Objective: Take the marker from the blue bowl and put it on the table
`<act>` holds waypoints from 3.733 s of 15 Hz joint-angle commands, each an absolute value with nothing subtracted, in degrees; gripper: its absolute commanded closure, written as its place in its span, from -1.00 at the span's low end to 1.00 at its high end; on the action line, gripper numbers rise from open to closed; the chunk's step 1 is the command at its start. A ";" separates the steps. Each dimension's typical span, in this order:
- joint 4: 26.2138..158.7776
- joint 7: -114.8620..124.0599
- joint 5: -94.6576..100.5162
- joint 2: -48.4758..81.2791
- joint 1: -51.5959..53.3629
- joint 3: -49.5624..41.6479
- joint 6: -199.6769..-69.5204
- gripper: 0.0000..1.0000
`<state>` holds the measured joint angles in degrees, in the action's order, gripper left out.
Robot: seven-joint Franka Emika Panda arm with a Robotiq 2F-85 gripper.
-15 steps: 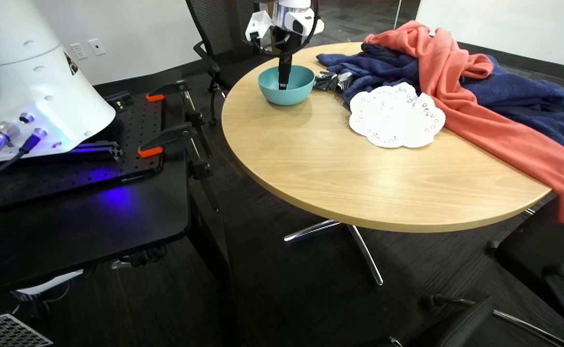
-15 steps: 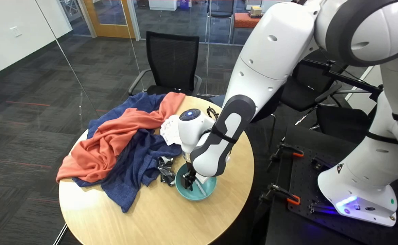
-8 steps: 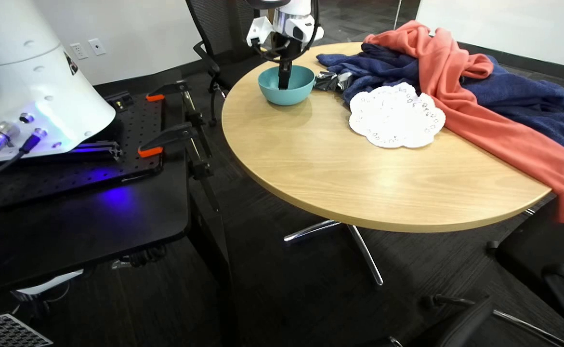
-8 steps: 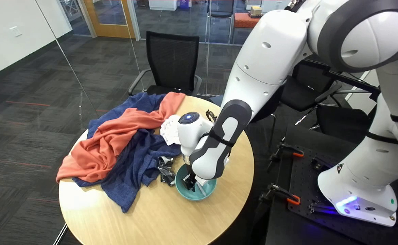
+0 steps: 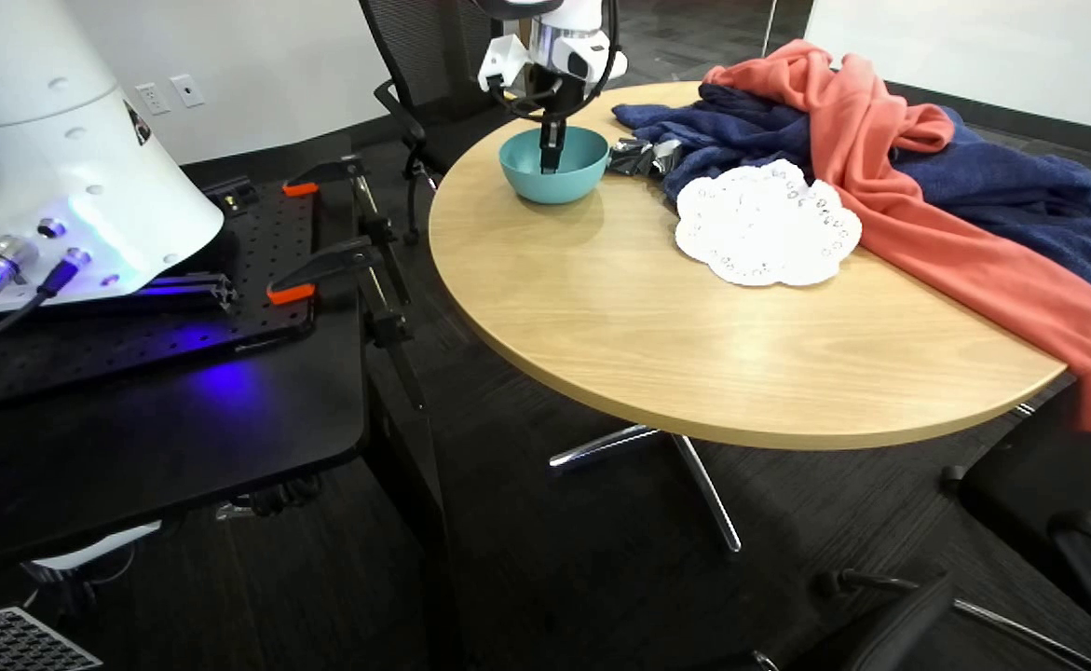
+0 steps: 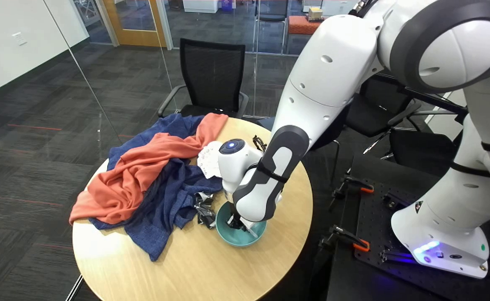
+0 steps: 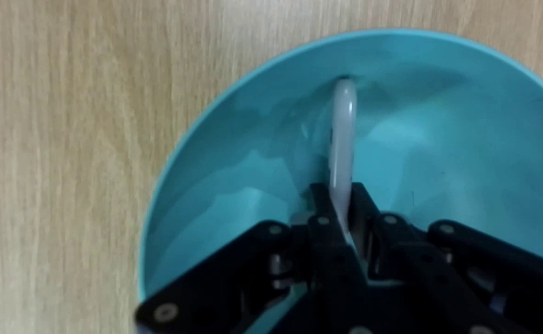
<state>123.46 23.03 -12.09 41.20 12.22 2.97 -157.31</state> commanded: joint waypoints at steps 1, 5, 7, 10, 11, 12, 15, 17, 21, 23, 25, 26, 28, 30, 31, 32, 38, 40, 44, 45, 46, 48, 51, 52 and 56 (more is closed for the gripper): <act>125.21 25.34 -11.90 37.89 14.50 1.15 -155.90 0.93; 129.26 26.20 -9.77 31.64 17.48 -1.14 -155.08 0.93; 131.69 27.40 -7.66 27.49 19.46 -2.97 -153.33 0.93; 135.95 29.21 -3.28 19.69 20.67 -4.39 -149.93 0.93; 137.28 29.71 -1.78 17.13 20.54 -4.67 -148.97 0.93; 138.66 29.71 -0.52 14.31 19.78 -4.51 -147.90 0.93; 141.32 31.32 3.79 7.53 17.32 -4.77 -145.48 0.93; 142.12 32.35 5.80 4.54 14.55 -4.47 -144.63 0.93; 141.29 31.64 7.00 4.73 8.29 -4.30 -145.43 0.93; 140.45 31.43 6.48 7.20 5.88 -4.56 -146.80 0.93; 139.65 31.59 6.30 10.34 4.18 -4.91 -147.94 0.93; 139.27 31.95 6.40 12.10 3.65 -5.21 -148.77 0.93; 138.23 33.58 6.79 16.17 3.30 -6.54 -150.97 0.93; 137.22 34.25 5.51 20.15 3.28 -8.10 -154.26 0.93; 136.66 34.14 5.14 22.02 3.48 -8.97 -155.62 0.93; 136.05 33.86 4.63 23.67 3.65 -9.69 -156.75 0.93; 132.20 33.32 2.54 32.18 5.24 -13.77 -163.55 0.93; 131.04 32.88 0.88 34.41 5.37 -14.07 -165.32 0.93; 129.24 31.39 -2.57 37.62 5.22 -13.48 -167.43 0.93; 128.97 31.23 -3.24 38.10 5.25 -13.39 -167.66 0.93; 128.77 31.07 -4.10 38.23 5.09 -13.13 -167.44 0.22; 128.73 30.53 -5.31 38.18 4.83 -12.71 -167.55 0.07; 128.91 29.35 -6.65 37.51 4.74 -12.30 -167.82 -0.38; 128.84 29.22 -6.96 37.47 4.74 -12.24 -167.97 -0.56; 128.74 28.23 -8.29 37.29 4.43 -11.54 -168.23 -1.00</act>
